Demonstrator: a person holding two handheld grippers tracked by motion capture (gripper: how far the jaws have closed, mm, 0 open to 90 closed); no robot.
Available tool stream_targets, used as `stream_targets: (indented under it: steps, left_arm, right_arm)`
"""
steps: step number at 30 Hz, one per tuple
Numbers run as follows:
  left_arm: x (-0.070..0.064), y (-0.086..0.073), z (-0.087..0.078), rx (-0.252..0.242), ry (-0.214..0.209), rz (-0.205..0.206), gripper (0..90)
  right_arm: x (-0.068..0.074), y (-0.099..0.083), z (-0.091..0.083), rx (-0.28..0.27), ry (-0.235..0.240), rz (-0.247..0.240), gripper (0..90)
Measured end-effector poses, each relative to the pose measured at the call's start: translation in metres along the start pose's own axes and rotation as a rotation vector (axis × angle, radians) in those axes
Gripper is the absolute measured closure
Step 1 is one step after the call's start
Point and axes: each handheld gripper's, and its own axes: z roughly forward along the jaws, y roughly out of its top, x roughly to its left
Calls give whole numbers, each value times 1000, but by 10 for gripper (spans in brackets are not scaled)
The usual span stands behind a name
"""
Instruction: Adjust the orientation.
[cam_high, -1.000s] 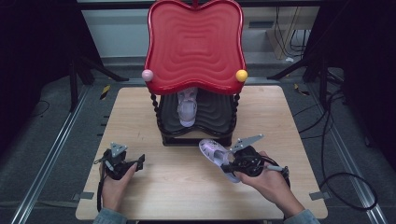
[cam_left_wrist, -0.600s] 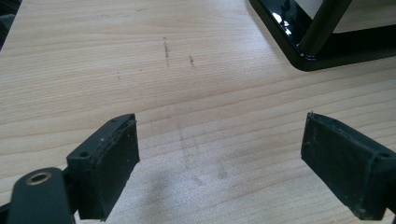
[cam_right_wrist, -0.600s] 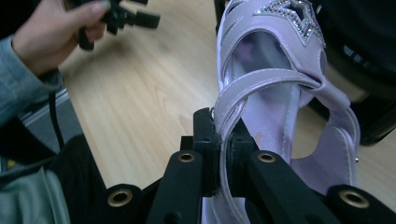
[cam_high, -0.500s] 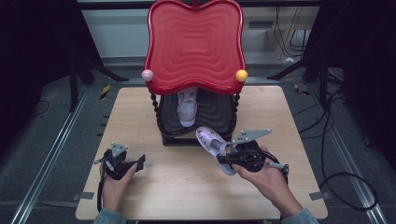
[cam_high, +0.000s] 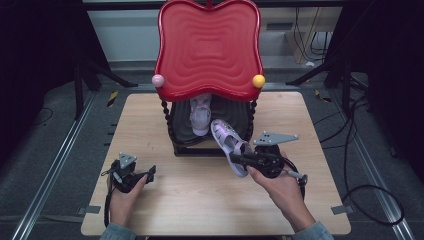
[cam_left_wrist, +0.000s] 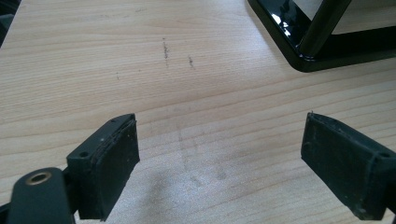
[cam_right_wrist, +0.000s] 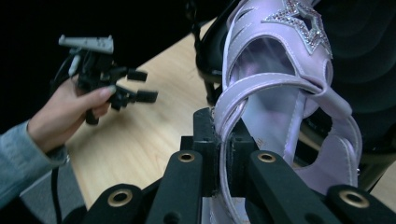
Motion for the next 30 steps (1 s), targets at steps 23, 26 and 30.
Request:
stream_targets:
  steps: [23,26,30]
  left_arm:
    - [-1,0,1,0,-5,0,106]
    - [-1,0,1,1,-6,1,106]
    - [-1,-1,1,2,-5,1,107]
  right_arm:
    - [-3,14,32,-183,-147,62,863]
    - [-4,15,36,-194,-154,71,863]
    - [-3,17,44,-205,-174,69,863]
